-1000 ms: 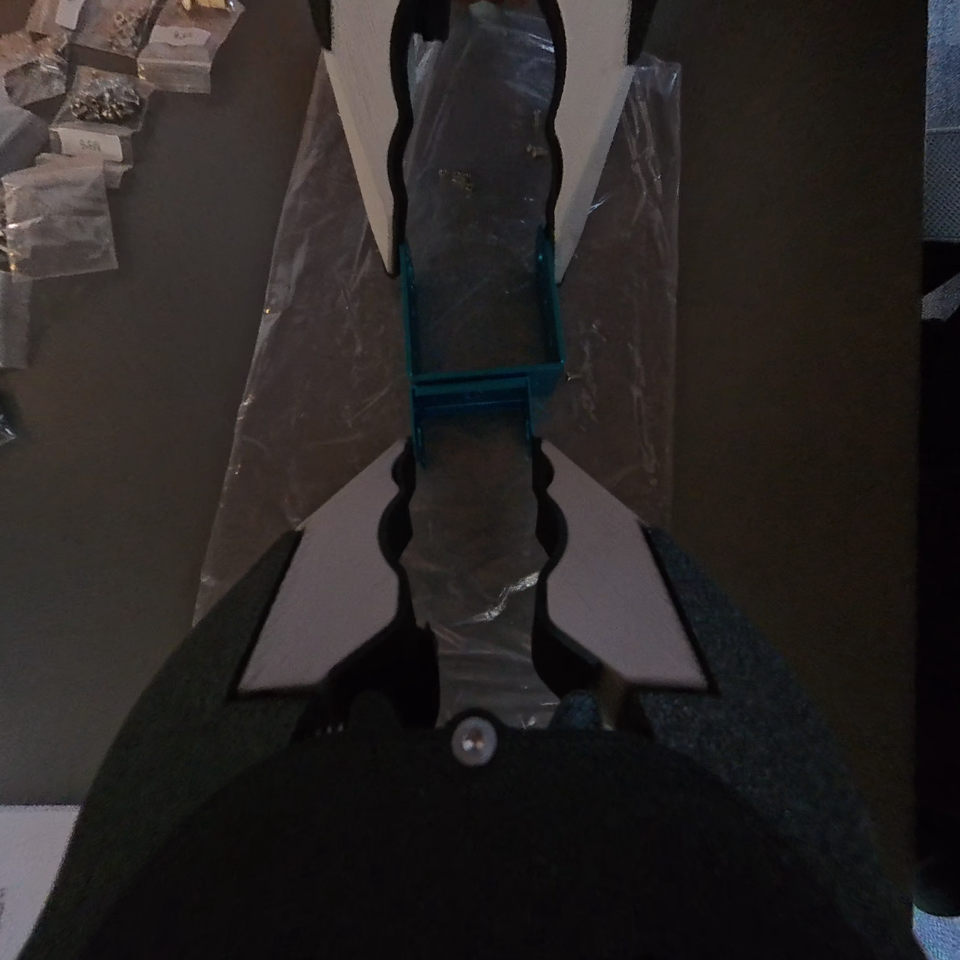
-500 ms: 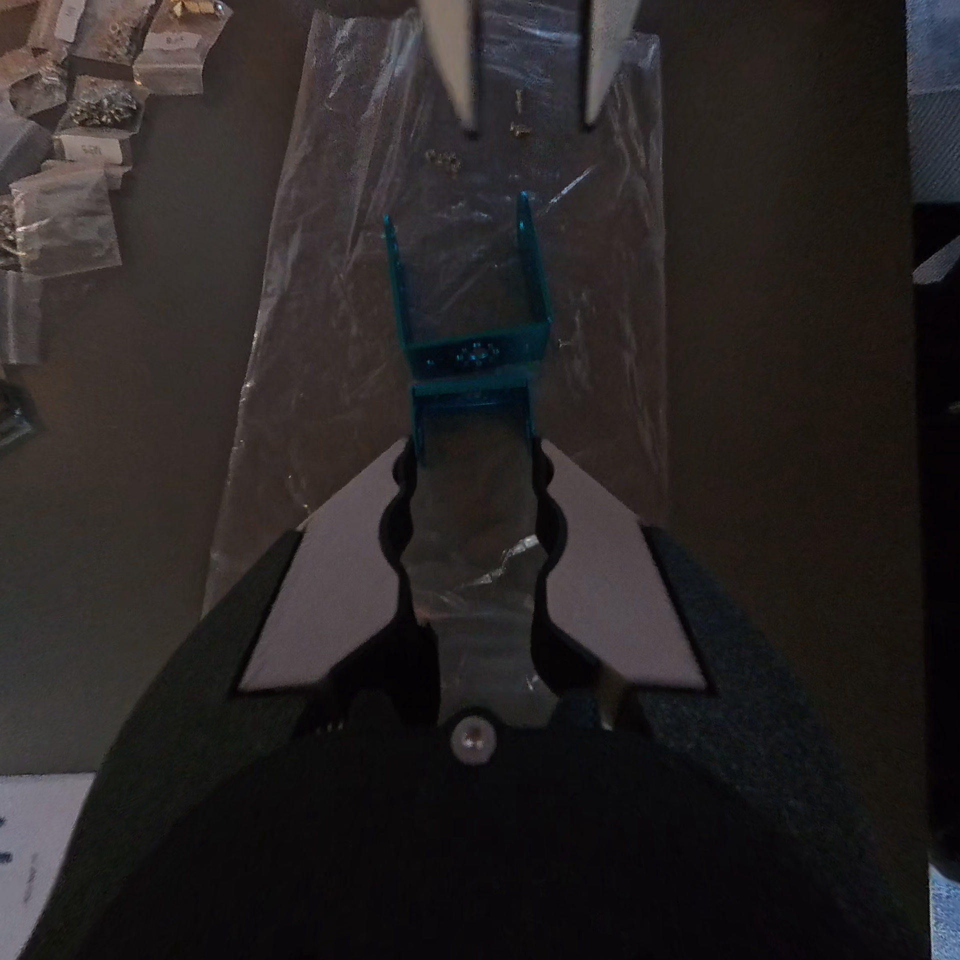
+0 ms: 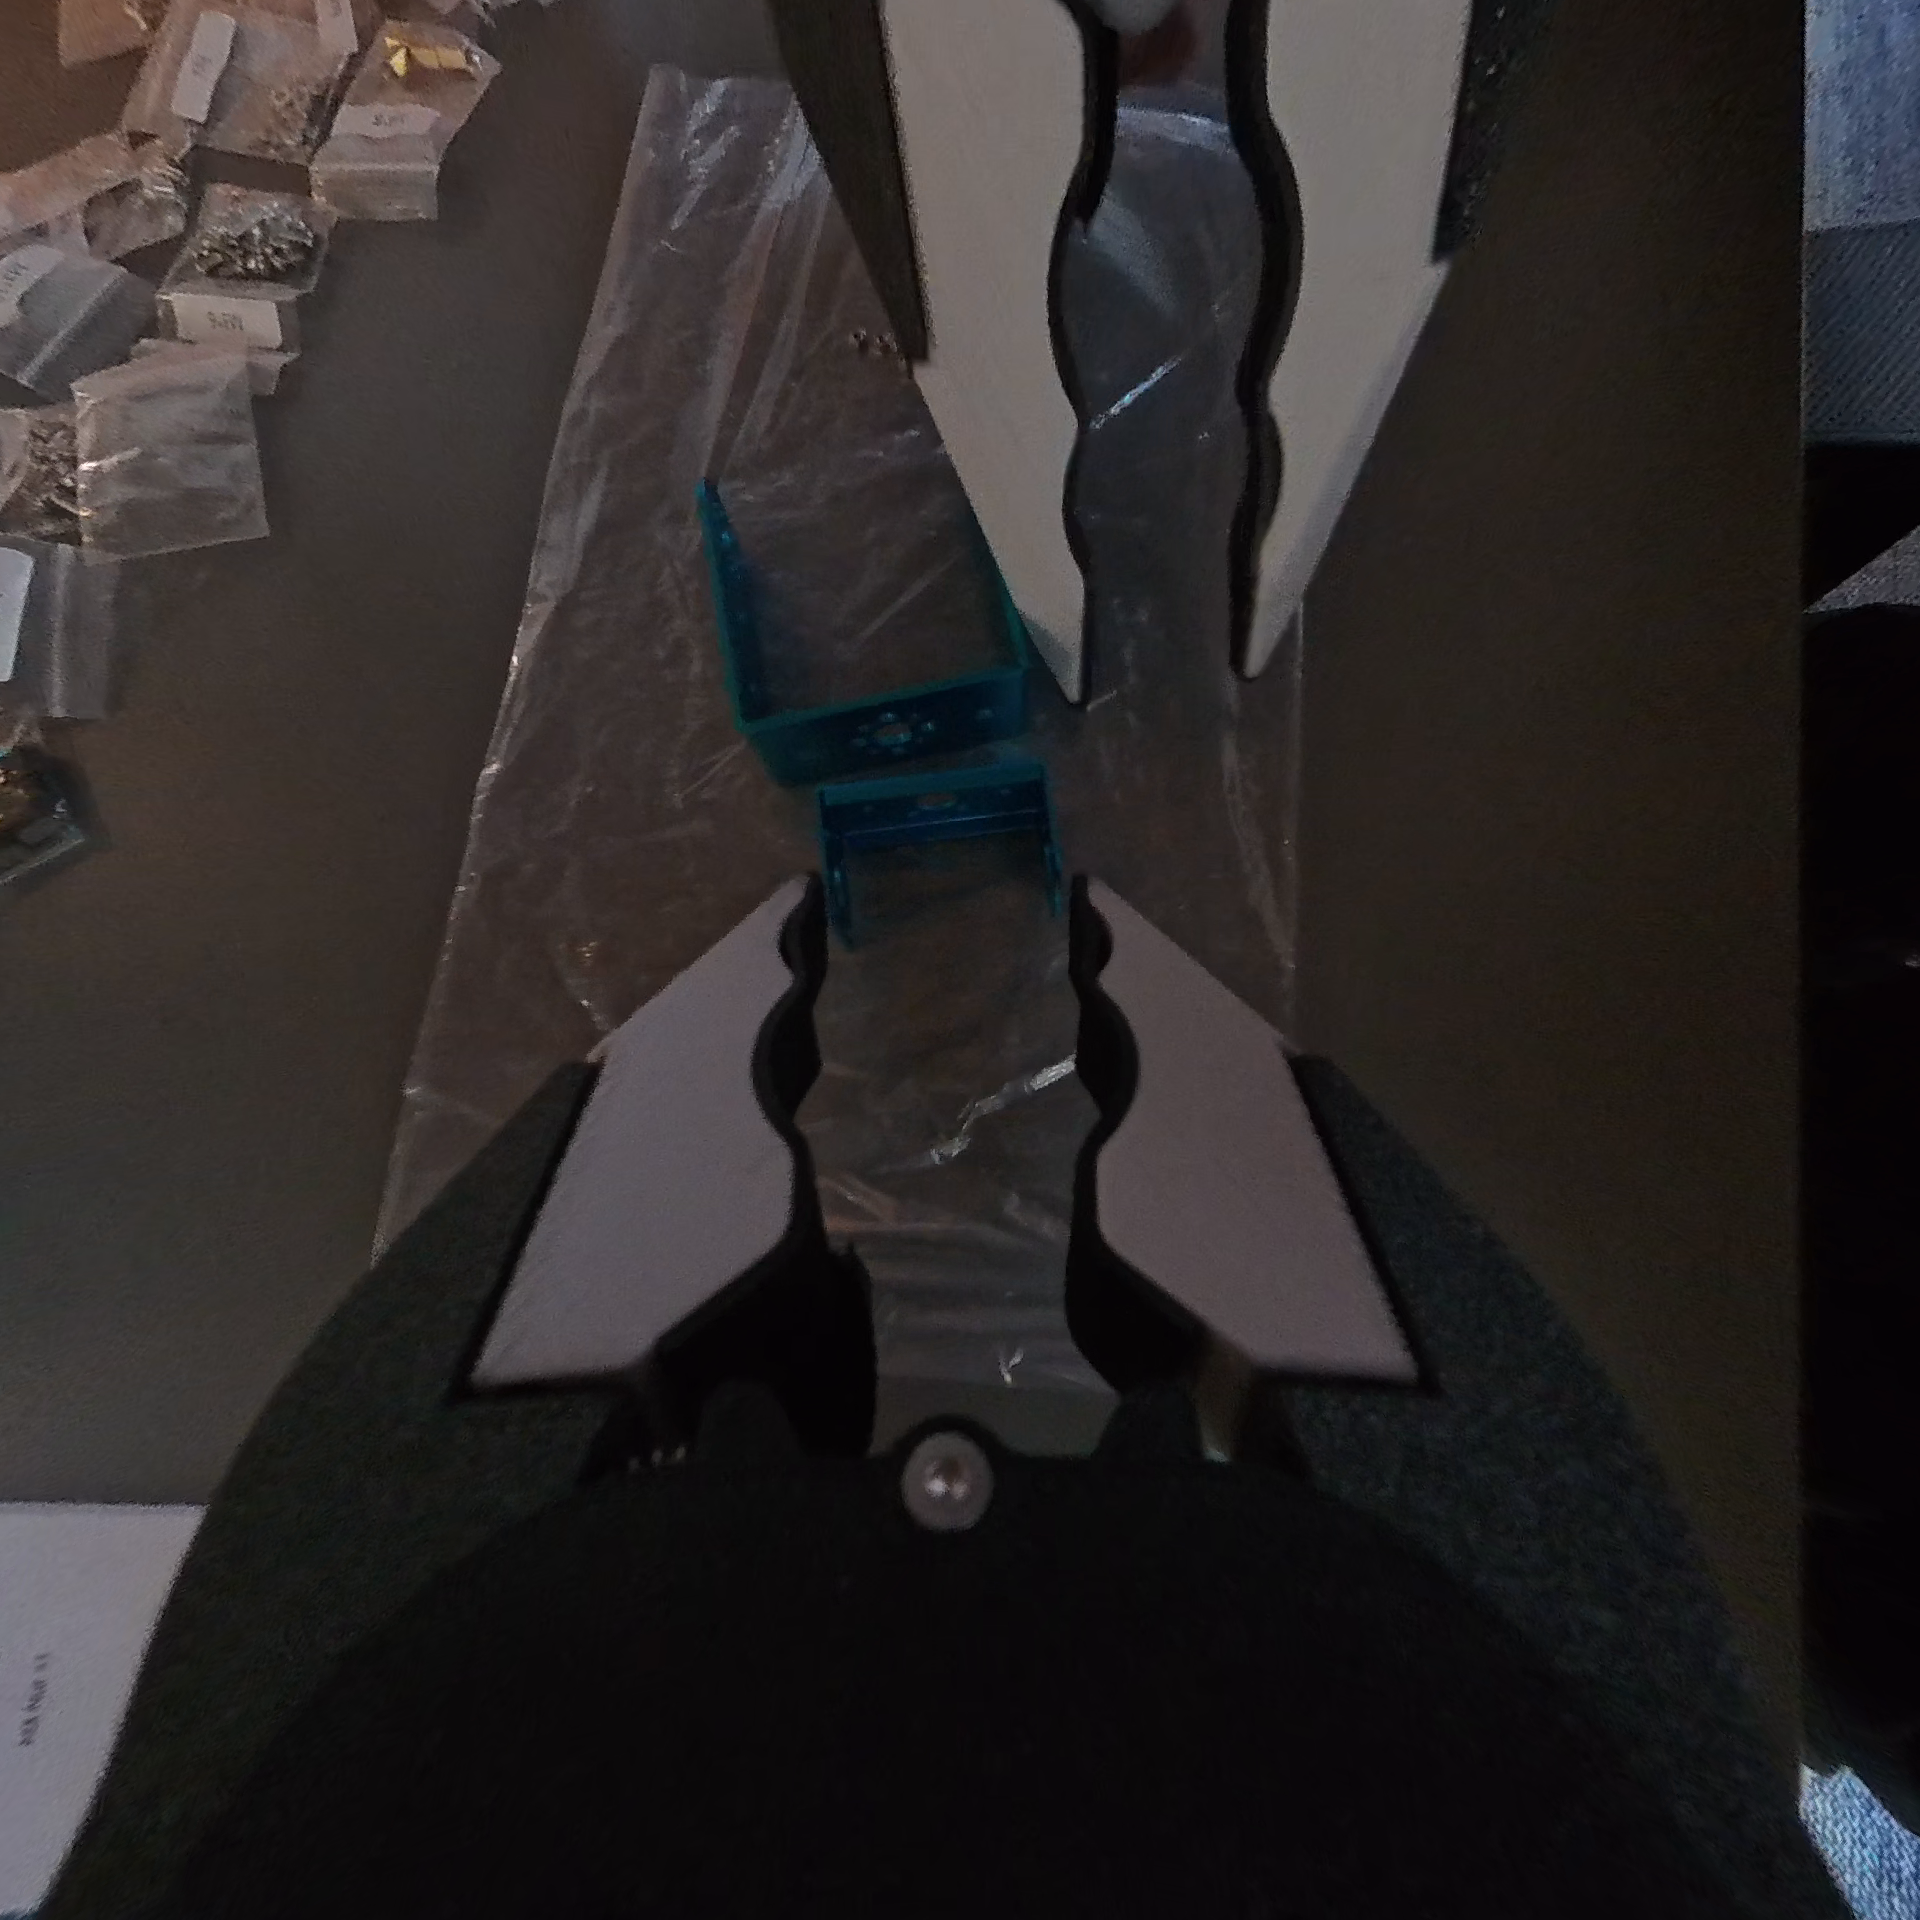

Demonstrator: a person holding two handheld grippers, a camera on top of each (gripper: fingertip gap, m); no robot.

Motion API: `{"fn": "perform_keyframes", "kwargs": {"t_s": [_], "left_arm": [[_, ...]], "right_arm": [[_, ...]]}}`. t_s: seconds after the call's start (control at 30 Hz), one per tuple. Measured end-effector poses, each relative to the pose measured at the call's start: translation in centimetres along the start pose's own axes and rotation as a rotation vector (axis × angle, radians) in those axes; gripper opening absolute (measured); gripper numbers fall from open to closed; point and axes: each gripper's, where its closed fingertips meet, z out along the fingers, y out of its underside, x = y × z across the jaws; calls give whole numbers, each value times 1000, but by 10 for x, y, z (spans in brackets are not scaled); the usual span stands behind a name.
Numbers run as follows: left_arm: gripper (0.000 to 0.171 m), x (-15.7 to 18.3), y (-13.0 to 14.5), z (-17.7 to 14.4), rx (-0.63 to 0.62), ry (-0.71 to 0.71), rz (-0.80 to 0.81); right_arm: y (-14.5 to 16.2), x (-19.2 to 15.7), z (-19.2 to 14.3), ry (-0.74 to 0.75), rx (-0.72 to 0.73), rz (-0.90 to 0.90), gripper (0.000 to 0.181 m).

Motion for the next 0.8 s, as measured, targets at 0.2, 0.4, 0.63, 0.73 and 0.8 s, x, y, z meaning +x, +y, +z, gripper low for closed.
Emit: {"fn": "perform_keyframes", "kwargs": {"t_s": [0.2,0.4,0.63,0.73,0.8], "left_arm": [[44,-3,12,-6,-48,4,20],[44,-5,15,-7,-48,5,14],[44,-6,11,-9,-28,-16,24],[44,-5,13,-7,-40,-19,27],[44,-3,12,-5,-37,-18,26]], "right_arm": [[1,10,-1,28,-15,-43,17],[2,9,5,13,-45,-45,7],[7,11,-2,39,-21,-18,6],[1,15,-13,75,39,-6,6],[-6,28,-23,138,92,34,6]]}}
